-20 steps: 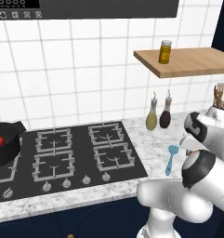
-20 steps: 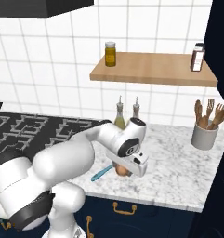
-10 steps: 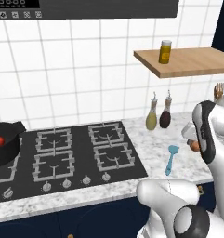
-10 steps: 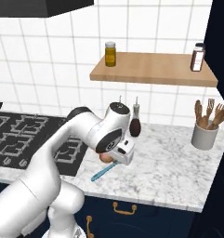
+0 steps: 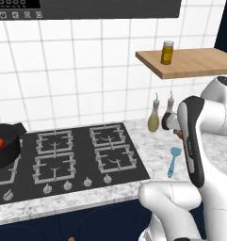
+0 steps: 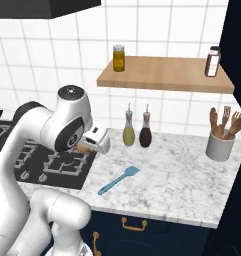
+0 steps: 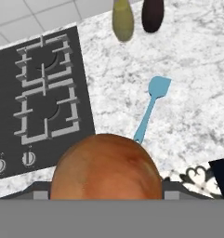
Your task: Put the onion and tomato in the pot. Retrieve the spatula and lightly stir the vegetables in the pot.
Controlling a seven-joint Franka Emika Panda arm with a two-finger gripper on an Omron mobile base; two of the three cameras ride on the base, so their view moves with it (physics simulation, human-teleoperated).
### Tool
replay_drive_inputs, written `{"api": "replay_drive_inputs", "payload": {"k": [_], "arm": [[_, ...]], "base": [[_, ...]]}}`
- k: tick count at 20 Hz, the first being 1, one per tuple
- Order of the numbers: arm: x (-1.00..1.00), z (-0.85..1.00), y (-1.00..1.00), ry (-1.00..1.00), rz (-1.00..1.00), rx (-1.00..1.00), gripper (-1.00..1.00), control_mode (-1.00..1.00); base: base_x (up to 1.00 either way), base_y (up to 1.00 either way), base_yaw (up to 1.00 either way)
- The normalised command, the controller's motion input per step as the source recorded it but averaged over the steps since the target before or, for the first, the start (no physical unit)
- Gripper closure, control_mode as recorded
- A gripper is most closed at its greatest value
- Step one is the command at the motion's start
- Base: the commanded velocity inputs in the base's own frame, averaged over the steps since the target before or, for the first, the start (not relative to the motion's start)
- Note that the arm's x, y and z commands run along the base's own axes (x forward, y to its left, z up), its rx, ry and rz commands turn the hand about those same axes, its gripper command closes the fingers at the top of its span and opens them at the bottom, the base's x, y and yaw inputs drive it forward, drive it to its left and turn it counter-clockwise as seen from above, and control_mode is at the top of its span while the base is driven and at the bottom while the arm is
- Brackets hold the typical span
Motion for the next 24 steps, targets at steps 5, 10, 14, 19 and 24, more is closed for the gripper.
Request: {"api": "replay_drive_inputs", "payload": {"k": [5, 10, 14, 19, 24], "arm": [[-0.13, 0.42, 0.16, 0.02, -0.12, -0.09, 1.00, -1.00], [0.00, 0.00, 0.00, 0.00, 0.00, 0.00, 1.00, -1.00], [0.00, 0.00, 0.00, 0.00, 0.00, 0.00, 1.00, -1.00], [-0.30, 0.00, 0.16, 0.00, 0.16, 0.00, 1.00, -1.00], [-0.29, -0.05, 0.47, 0.04, 0.42, -0.08, 1.00, -1.00]], "base": [[0.00, 0.00, 0.00], [0.00, 0.00, 0.00], [0.00, 0.00, 0.00], [0.00, 0.00, 0.00], [0.00, 0.00, 0.00]]}}
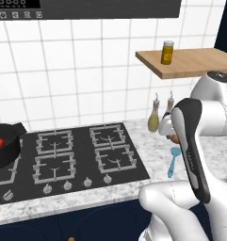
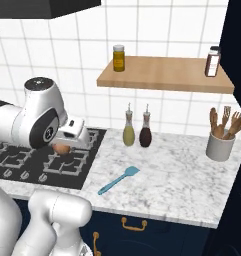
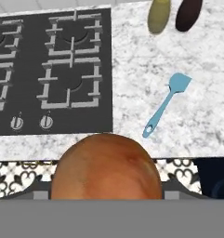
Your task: Put the onion and tomato in the pot. Retrieve the spatula and lightly stir the vegetables in the pot.
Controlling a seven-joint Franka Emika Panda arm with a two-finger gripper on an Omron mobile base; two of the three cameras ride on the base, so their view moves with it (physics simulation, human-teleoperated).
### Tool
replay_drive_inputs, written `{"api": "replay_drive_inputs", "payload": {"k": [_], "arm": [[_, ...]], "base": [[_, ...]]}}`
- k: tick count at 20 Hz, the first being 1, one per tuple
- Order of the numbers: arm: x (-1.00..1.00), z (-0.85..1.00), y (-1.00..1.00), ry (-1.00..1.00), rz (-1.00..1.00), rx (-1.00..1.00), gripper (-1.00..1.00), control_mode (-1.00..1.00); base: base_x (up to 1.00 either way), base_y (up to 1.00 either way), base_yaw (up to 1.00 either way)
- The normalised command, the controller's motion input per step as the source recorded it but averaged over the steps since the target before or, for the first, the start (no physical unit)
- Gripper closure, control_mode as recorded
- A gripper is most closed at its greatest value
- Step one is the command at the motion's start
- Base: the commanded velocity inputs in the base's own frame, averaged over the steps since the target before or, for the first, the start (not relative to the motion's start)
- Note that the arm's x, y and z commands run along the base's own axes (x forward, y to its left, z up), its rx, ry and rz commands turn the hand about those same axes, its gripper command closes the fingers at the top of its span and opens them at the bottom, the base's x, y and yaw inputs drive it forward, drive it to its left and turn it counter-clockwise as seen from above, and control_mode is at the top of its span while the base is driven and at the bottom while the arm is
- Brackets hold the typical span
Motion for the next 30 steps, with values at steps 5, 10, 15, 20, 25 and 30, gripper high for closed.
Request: {"api": "replay_drive_inputs", "payload": {"k": [5, 10, 15, 20, 25, 30], "arm": [[-0.07, -0.03, 0.24, 0.04, 0.19, -0.07, 1.00, 1.00], [0.00, 0.00, 0.00, 0.00, 0.00, 0.00, 1.00, 1.00], [0.00, 0.00, 0.00, 0.00, 0.00, 0.00, 1.00, 1.00], [0.00, 0.00, 0.00, 0.00, 0.00, 0.00, 1.00, 1.00], [0.00, 0.00, 0.00, 0.00, 0.00, 0.00, 1.00, 1.00], [0.00, 0.00, 0.00, 0.00, 0.00, 0.00, 1.00, 1.00]], "base": [[0.00, 0.11, 0.02], [-0.29, 0.62, 0.07], [-0.64, 0.90, 0.03], [-0.28, 1.00, 0.01], [0.11, 1.00, -0.01], [0.52, 0.66, -0.06]]}}
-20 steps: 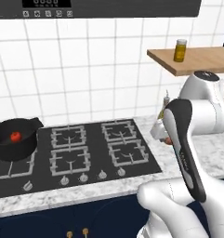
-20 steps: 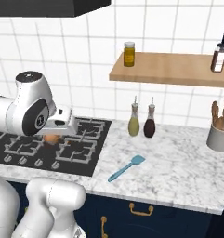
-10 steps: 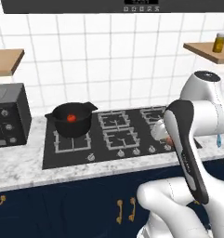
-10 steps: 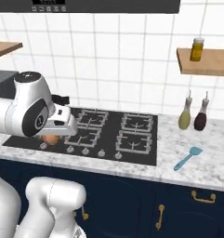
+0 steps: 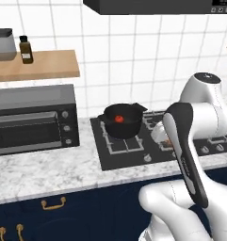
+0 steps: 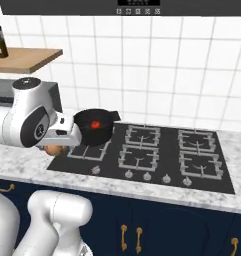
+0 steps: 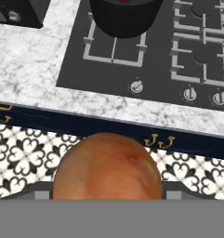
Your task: Put the onion and tomato in the pot. Retrieve the spatula and lightly stir the vegetables in the pot.
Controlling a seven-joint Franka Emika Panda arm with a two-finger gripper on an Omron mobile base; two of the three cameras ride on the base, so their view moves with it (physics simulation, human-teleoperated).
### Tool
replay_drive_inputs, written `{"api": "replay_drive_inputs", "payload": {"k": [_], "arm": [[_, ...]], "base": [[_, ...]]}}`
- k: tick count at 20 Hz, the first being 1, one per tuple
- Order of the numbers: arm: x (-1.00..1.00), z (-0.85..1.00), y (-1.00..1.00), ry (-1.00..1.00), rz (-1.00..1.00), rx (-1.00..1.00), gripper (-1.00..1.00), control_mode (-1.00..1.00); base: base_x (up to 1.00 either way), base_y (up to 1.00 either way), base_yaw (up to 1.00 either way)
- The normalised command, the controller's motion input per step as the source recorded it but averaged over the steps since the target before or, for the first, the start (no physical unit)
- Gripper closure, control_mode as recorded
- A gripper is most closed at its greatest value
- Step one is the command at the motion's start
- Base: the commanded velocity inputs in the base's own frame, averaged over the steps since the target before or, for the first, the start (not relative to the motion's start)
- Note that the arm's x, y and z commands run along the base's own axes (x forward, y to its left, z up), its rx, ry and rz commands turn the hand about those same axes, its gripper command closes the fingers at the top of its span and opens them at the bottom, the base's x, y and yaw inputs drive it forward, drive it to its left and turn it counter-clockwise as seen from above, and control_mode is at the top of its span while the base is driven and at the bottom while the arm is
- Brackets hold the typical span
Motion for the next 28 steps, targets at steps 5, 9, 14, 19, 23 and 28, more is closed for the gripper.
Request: {"api": "replay_drive_inputs", "payload": {"k": [5, 9, 14, 19, 23, 28], "arm": [[0.00, 0.00, 0.00, 0.00, 0.00, 0.00, 1.00, 1.00], [0.12, 0.00, 0.00, 0.01, 0.00, 0.01, 1.00, -1.00], [0.97, 0.00, 0.07, 0.16, 0.00, 0.01, 1.00, -1.00], [1.00, -0.09, 0.17, 0.08, 0.00, 0.01, 1.00, -1.00], [1.00, -0.20, 0.21, 0.00, 0.00, 0.05, 1.00, -1.00], [1.00, -0.60, 0.07, 0.05, 0.00, -0.02, 1.00, -1.00]], "base": [[0.70, 0.10, -0.03], [0.03, 0.00, 0.00], [0.00, 0.00, 0.00], [0.00, 0.00, 0.00], [0.00, 0.00, 0.00], [0.00, 0.00, 0.00]]}}
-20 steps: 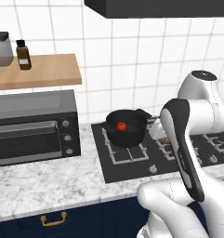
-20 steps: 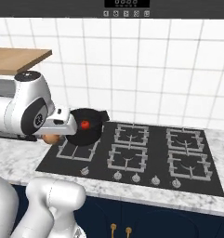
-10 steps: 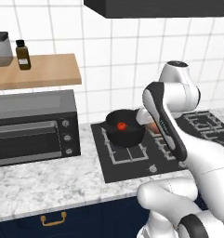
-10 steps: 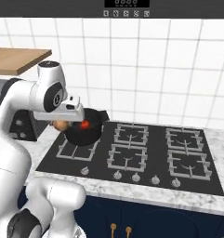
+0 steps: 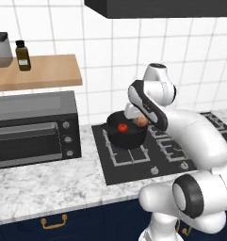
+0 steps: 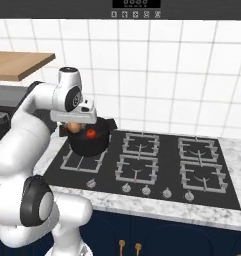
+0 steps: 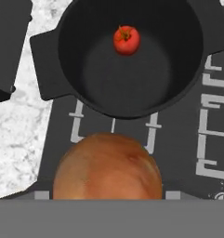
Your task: Put the onion and tomato in the pot. Retrieve the spatula and lightly stir the vegetables in the pot.
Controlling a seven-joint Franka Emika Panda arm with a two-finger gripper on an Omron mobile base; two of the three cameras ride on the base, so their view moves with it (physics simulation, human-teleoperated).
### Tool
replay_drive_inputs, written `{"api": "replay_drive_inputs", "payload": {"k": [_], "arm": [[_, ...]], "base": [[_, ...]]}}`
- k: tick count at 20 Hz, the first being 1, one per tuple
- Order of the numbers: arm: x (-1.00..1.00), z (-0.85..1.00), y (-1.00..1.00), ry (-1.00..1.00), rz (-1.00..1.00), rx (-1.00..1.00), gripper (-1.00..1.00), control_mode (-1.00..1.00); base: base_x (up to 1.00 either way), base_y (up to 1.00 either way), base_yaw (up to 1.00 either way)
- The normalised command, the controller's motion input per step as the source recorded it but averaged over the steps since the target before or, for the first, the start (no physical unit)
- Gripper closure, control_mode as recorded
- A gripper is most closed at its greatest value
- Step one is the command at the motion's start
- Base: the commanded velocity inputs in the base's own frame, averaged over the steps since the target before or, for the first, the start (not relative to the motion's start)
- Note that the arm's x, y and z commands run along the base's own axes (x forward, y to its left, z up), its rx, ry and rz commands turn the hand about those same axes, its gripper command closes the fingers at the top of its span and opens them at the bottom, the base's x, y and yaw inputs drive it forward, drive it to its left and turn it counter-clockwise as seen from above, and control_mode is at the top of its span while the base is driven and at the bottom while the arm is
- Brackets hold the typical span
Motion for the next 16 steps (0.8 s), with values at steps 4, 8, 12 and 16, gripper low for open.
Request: {"api": "replay_drive_inputs", "payload": {"k": [4, 8, 12, 16], "arm": [[1.00, -0.72, 0.00, 0.08, 0.00, -0.08, 1.00, -1.00], [1.00, -0.59, 0.00, 0.06, 0.00, -0.06, 1.00, -1.00], [0.84, -0.32, 0.00, 0.05, 0.00, -0.01, 1.00, -1.00], [0.04, 0.00, -0.03, 0.01, 0.00, 0.00, 1.00, -1.00]], "base": [[0.00, 0.00, 0.00], [0.00, 0.00, 0.00], [0.00, 0.00, 0.00], [0.00, 0.00, 0.00]]}}
